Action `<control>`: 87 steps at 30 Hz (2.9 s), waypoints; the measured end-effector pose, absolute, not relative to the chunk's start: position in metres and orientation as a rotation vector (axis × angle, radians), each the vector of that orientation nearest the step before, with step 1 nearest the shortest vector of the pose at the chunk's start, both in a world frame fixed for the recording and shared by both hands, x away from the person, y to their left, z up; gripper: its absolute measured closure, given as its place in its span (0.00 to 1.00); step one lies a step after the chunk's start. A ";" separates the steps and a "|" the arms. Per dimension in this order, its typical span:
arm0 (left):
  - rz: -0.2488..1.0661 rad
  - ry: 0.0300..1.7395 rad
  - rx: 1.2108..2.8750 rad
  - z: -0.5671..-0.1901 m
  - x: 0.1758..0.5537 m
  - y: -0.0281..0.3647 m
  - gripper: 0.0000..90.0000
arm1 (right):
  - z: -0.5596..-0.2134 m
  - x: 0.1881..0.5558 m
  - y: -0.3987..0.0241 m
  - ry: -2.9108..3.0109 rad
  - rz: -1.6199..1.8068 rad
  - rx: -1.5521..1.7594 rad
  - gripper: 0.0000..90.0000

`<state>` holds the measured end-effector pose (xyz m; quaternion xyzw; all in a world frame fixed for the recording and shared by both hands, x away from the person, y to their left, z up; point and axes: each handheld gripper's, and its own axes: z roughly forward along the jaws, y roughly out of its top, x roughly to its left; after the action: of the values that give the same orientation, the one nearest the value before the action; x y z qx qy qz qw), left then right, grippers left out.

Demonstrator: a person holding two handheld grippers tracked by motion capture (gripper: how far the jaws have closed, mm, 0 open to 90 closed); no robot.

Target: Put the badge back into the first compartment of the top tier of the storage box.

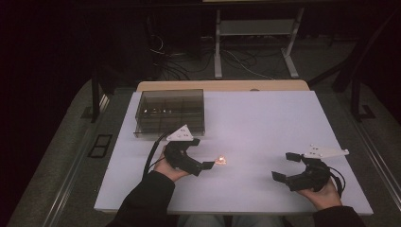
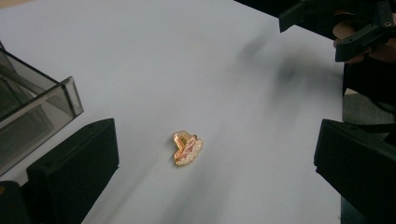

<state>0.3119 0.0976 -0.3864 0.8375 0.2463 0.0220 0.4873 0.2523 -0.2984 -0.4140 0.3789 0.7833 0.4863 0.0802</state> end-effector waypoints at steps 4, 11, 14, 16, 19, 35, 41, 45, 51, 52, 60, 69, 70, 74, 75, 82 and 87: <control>0.036 0.592 2.058 -0.389 0.315 0.091 0.00 | -0.414 0.252 -0.298 2.345 1.454 1.133 0.00; 0.008 0.577 2.098 -0.394 0.320 0.079 0.00 | -0.414 0.252 -0.297 2.351 1.449 1.126 0.00; 0.001 0.577 2.108 -0.397 0.323 0.076 0.00 | -0.414 0.252 -0.297 2.352 1.446 1.126 0.00; -0.004 0.578 2.110 -0.398 0.324 0.073 0.00 | -0.414 0.252 -0.297 2.354 1.444 1.123 0.00; -0.010 0.576 2.119 -0.401 0.325 0.069 0.00 | -0.415 0.252 -0.296 2.357 1.443 1.120 0.00; -0.046 0.576 2.154 -0.420 0.334 0.054 0.00 | -0.416 0.253 -0.295 2.370 1.427 1.108 0.00; -0.063 0.589 2.160 -0.430 0.339 0.049 0.00 | -0.416 0.253 -0.295 2.374 1.426 1.102 0.00; -0.060 0.582 2.173 -0.435 0.344 0.049 0.00 | -0.416 0.253 -0.294 2.379 1.421 1.103 0.00; -0.076 0.604 2.163 -0.442 0.350 0.049 0.00 | -0.416 0.253 -0.294 2.382 1.418 1.103 0.00; -0.080 0.608 2.164 -0.442 0.351 0.050 0.00 | -0.416 0.253 -0.294 2.384 1.417 1.103 0.00; -0.119 0.636 2.150 -0.447 0.357 0.052 0.13 | -0.417 0.254 -0.292 2.402 1.411 1.097 0.00; -0.149 0.648 2.139 -0.453 0.363 0.054 0.20 | -0.418 0.254 -0.292 2.414 1.400 1.100 0.00; -0.149 0.646 2.139 -0.453 0.364 0.054 0.21 | -0.418 0.254 -0.292 2.415 1.400 1.099 0.00; -0.151 0.636 2.140 -0.454 0.364 0.055 0.27 | -0.418 0.254 -0.292 2.420 1.397 1.101 0.00; -0.156 0.645 2.137 -0.454 0.364 0.055 0.29 | -0.418 0.254 -0.291 2.421 1.396 1.099 0.00; -0.172 0.657 2.125 -0.456 0.367 0.056 0.44 | -0.418 0.254 -0.291 2.427 1.393 1.104 0.00; -0.181 0.658 2.119 -0.457 0.370 0.058 0.52 | -0.418 0.254 -0.290 2.432 1.387 1.102 0.00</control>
<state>0.3701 0.0576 -0.4566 0.8538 0.2650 -0.0729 0.4421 0.2544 -0.2901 -0.4185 0.3654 0.8065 0.4600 0.0666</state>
